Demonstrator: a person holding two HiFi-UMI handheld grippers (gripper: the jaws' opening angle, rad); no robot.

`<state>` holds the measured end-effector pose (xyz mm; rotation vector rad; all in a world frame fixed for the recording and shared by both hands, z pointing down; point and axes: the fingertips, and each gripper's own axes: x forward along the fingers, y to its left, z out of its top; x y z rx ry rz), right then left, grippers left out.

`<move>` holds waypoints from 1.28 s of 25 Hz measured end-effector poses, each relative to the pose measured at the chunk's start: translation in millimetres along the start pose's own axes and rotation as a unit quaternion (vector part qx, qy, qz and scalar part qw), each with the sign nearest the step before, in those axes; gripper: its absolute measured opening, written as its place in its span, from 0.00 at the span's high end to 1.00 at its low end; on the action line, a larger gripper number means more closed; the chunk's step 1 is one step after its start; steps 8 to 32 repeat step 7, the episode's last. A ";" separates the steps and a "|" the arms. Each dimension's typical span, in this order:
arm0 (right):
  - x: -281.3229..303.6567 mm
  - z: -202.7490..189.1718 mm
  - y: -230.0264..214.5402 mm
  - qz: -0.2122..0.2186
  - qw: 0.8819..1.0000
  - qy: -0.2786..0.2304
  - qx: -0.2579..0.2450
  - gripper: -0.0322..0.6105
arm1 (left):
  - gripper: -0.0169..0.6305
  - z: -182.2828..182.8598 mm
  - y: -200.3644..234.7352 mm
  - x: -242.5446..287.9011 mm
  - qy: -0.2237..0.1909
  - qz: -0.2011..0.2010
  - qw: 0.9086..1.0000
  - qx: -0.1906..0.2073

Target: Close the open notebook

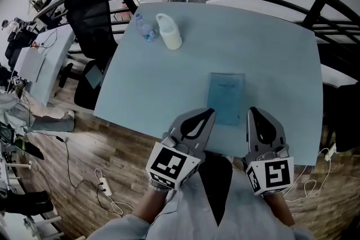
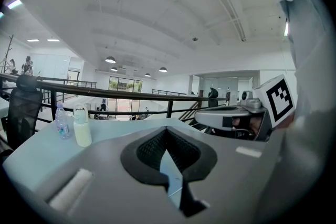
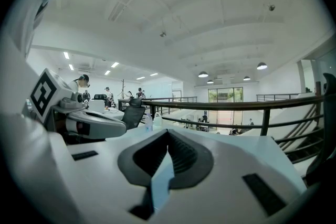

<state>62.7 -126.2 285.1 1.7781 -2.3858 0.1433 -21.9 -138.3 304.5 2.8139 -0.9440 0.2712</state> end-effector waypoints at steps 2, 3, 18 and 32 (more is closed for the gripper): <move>-1.4 -1.2 1.1 0.001 1.000 0.002 0.000 0.95 | 0.97 -1.3 -0.5 -1.1 0.001 0.001 1.000 0.001; -2.0 -1.4 1.3 0.001 1.000 0.002 -0.001 0.95 | 0.97 -1.5 -0.6 -1.5 0.002 0.002 1.000 0.002; -3.1 -0.4 2.1 0.004 1.000 0.004 -0.001 0.95 | 0.97 -0.2 1.4 -3.2 0.002 0.008 1.000 0.004; -3.1 -0.4 2.1 0.004 1.000 0.004 -0.001 0.95 | 0.97 -0.2 1.4 -3.2 0.002 0.008 1.000 0.004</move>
